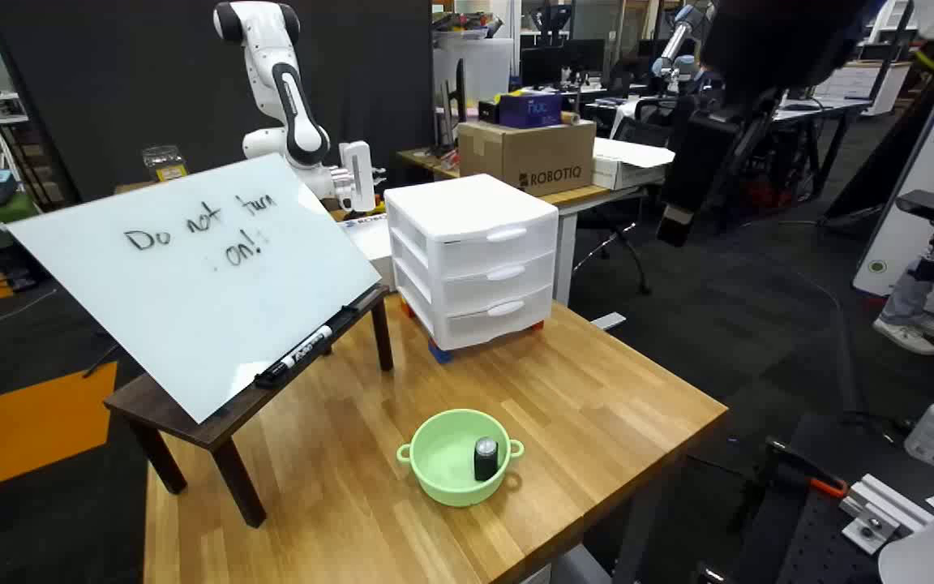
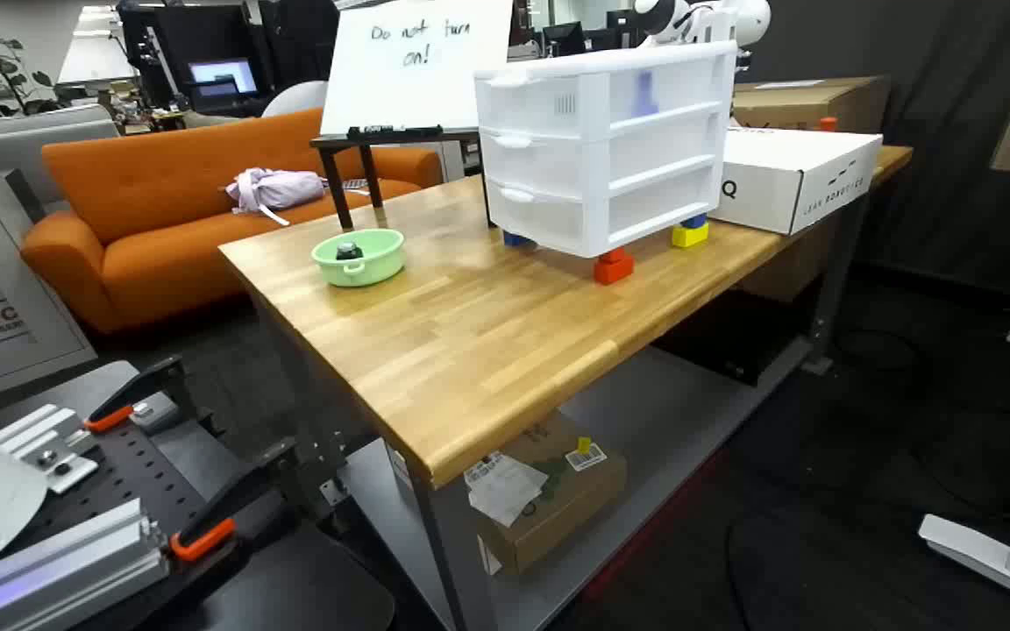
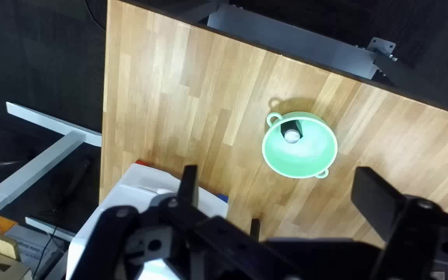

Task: Open the top drawer of the chest of drawers on the table

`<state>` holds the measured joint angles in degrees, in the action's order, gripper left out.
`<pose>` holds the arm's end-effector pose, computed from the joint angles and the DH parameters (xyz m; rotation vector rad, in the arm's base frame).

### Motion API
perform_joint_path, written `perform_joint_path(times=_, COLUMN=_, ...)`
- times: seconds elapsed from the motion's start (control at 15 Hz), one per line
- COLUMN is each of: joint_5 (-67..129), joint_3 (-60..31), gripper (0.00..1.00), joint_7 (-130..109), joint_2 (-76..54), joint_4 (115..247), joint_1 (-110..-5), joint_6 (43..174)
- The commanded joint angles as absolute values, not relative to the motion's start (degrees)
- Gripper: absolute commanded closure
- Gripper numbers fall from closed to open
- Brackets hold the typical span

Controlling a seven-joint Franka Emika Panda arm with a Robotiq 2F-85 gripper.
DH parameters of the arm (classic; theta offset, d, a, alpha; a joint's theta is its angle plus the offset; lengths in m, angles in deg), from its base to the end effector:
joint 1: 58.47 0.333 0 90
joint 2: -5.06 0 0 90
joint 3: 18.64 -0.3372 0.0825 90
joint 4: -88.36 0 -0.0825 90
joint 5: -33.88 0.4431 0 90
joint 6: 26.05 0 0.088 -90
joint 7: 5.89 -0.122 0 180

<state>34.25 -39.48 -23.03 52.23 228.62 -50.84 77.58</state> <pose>0.3221 0.1970 0.5567 2.9269 0.1555 0.3353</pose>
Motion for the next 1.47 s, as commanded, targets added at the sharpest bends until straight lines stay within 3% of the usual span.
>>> perform_joint_path(times=0.0, joint_5=33.8, joint_3=-39.0, gripper=0.00, joint_7=-23.5, joint_2=52.0, joint_4=228.4, joint_1=-50.2, joint_6=77.4)
perform_joint_path(times=1.4, joint_5=32.1, joint_3=-38.9, gripper=0.00, joint_7=-22.4, joint_2=51.8, joint_4=228.3, joint_1=-50.3, joint_6=77.0)
